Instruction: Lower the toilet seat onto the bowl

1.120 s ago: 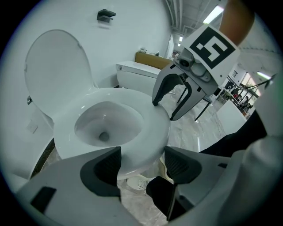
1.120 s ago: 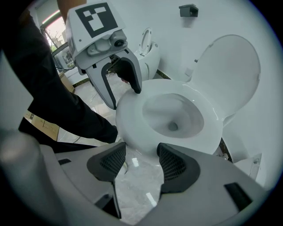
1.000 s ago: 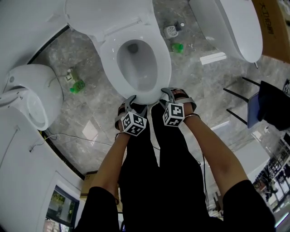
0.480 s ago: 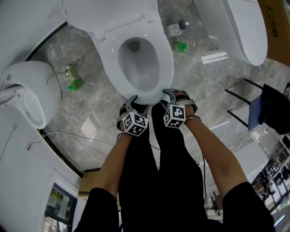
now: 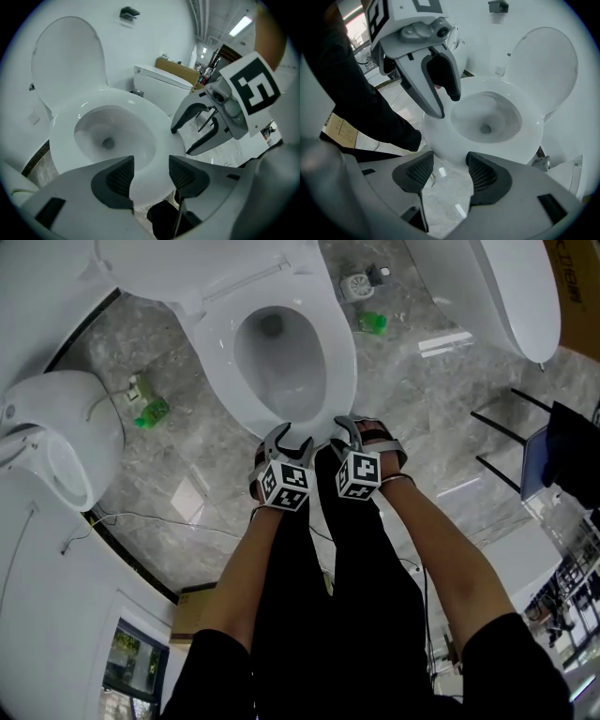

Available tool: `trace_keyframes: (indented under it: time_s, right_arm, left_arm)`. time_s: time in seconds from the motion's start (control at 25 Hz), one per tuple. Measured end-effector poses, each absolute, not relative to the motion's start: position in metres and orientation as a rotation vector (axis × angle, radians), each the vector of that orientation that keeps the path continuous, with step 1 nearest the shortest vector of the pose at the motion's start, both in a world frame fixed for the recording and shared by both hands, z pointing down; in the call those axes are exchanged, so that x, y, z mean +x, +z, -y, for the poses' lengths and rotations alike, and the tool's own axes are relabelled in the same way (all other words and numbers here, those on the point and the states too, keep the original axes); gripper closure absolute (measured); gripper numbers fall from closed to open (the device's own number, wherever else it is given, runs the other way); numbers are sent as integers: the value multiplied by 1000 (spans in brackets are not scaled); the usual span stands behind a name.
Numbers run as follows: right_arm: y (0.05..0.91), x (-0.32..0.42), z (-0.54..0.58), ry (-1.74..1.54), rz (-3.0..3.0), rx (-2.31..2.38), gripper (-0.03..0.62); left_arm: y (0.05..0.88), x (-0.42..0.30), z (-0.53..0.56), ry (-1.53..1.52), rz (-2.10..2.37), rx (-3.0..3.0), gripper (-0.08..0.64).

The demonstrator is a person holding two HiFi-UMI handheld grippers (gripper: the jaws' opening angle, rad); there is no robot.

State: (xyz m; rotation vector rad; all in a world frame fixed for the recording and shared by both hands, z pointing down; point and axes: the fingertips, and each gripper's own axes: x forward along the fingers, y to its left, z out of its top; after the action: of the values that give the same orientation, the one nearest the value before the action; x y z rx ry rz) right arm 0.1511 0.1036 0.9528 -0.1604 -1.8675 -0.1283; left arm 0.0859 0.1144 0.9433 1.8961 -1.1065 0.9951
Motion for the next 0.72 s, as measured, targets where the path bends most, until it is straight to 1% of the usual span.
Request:
trace_keyframes:
  time_s: [0.16,0.44,0.72]
  right_arm:
    - [962,151,-102,-117,1874,-149,342]
    - [977,154,-106,-95,1878,-150,342]
    - [991,155,-108,-71,1880,-171,342]
  left_arm:
    - [958,84,-114,987,1112,1841,321]
    - [972,91,-151,997,1069,1807,299]
    - [988,94,-160,989,1071,1754,297]
